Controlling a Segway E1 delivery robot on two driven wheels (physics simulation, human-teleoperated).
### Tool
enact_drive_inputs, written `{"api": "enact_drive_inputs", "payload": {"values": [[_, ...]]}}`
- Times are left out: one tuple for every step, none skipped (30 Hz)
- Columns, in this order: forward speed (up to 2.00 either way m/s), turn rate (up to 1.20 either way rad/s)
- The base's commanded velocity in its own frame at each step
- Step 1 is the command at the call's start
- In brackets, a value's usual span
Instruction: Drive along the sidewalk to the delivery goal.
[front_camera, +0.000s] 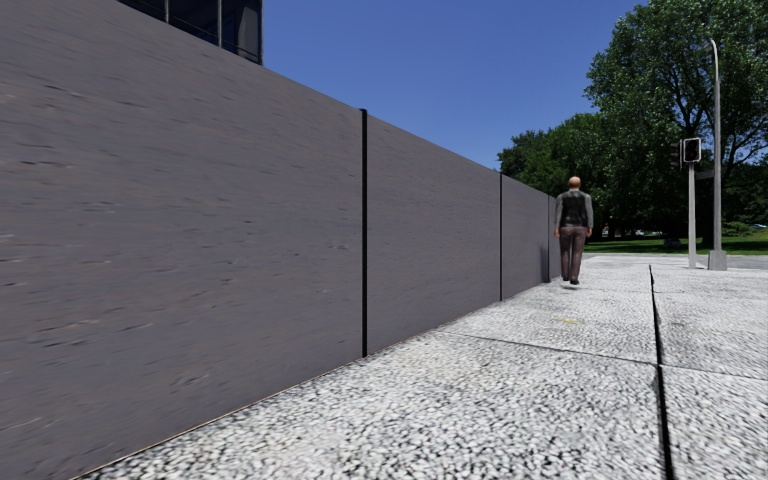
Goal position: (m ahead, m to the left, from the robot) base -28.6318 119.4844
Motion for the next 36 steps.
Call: {"api": "enact_drive_inputs", "payload": {"values": [[0.0, 0.0], [0.0, 0.0], [0.0, 0.0], [0.0, 0.0], [0.0, 0.0], [0.0, 0.0], [0.0, 0.0], [0.0, 0.0], [0.0, 0.0], [0.0, 0.0], [0.0, 0.0], [0.0, 0.0], [0.0, 0.0], [0.0, 0.0], [0.0, 0.0], [0.0, 0.0], [0.0, 0.0], [0.0, 0.0], [0.0, 0.0], [0.0, 0.0], [0.0, 0.0], [0.0, 0.0], [0.0, 0.0], [0.0, 0.0], [0.0, 0.0], [0.0, 0.0], [0.0, 0.0], [0.0, 0.0], [0.0, 0.0], [0.0, 0.0], [0.0, 0.14], [0.0, 0.14], [0.0, 0.44], [0.0, 0.93], [0.0, 1.2], [0.0, 1.2]]}}
